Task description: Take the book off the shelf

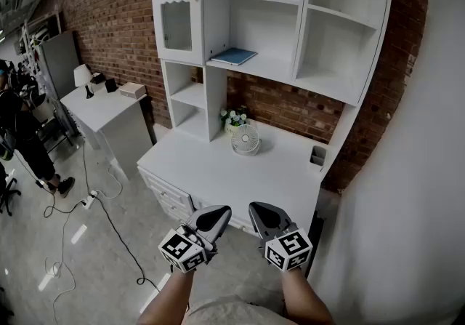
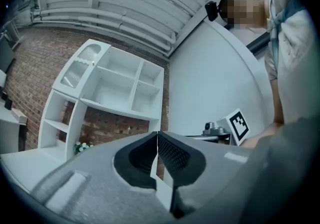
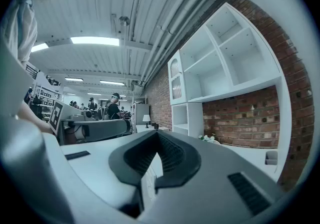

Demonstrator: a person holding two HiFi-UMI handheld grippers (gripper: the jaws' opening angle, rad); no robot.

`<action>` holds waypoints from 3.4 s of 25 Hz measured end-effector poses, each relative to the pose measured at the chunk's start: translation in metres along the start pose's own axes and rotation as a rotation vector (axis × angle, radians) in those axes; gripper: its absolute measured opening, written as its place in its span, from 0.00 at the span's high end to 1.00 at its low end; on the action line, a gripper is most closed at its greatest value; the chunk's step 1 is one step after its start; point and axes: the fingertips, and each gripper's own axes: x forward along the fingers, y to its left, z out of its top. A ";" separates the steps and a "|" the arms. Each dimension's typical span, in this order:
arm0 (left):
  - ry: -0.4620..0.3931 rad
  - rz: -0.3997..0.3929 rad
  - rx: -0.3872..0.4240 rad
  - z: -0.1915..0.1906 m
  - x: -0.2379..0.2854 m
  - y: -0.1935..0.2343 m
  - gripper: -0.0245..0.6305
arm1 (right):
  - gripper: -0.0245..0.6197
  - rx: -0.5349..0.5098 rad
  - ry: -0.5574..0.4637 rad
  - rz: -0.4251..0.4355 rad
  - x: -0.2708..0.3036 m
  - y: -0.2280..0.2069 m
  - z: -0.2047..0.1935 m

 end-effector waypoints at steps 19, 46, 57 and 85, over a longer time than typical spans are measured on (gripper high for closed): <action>0.013 -0.016 0.001 -0.007 0.014 -0.015 0.95 | 0.94 0.033 -0.017 0.029 -0.010 -0.003 0.000; 0.039 -0.055 0.025 -0.011 0.075 0.099 0.95 | 0.92 -0.036 0.024 0.016 0.097 -0.069 -0.001; 0.071 -0.121 0.014 -0.002 0.112 0.202 0.95 | 0.87 -0.049 0.038 -0.040 0.196 -0.108 0.008; 0.083 -0.196 -0.015 0.010 0.165 0.313 0.95 | 0.84 -0.285 0.136 -0.046 0.303 -0.147 0.036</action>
